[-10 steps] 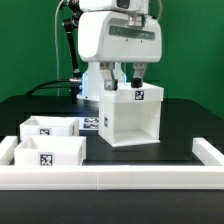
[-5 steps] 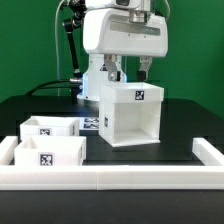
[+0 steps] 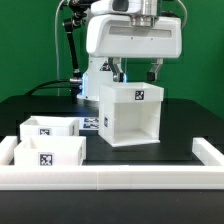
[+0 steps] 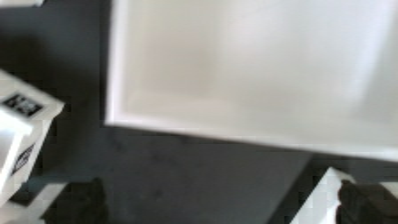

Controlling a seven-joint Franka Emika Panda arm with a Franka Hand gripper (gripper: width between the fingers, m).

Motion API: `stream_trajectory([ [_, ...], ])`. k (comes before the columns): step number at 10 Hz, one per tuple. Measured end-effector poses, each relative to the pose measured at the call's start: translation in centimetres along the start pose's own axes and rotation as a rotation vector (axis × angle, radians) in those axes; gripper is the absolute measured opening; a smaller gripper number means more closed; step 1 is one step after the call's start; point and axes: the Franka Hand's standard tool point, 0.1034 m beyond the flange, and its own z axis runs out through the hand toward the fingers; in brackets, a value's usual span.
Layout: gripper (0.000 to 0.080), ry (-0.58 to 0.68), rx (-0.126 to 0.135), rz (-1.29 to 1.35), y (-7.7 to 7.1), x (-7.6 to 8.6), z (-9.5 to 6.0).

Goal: Assemble drawer

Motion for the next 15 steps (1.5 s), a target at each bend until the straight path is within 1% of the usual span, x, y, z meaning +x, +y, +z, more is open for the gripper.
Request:
stream_trajectory([
  [1, 0.0650, -0.009, 0.008, 0.009, -0.7, -0.5, -0.5],
  [2, 0.0650, -0.006, 0.007, 0.009, -1.1, -1.0, -0.8],
  [6, 0.0650, -0.011, 0.011, 0.013, -1.0, -1.0, -0.4],
  [7, 0.0650, -0.021, 0.034, 0.123, -1.5, -1.7, -0.1],
  [8, 0.0650, -0.035, 0.051, 0.166, -2.6, -2.7, 0.3],
  [9, 0.0650, -0.044, 0.065, 0.177, -3.4, -3.3, 0.6],
  [10, 0.0650, -0.048, 0.069, 0.171, -4.2, -3.8, 1.1],
  [12, 0.0650, -0.046, 0.066, 0.139, -6.1, -4.5, 1.9],
  [13, 0.0650, -0.024, 0.061, 0.120, -6.5, -4.6, 2.2],
  [14, 0.0650, -0.014, 0.062, 0.122, -7.0, -4.9, 3.0],
  [15, 0.0650, -0.015, 0.059, 0.123, -7.1, -5.0, 3.4],
])
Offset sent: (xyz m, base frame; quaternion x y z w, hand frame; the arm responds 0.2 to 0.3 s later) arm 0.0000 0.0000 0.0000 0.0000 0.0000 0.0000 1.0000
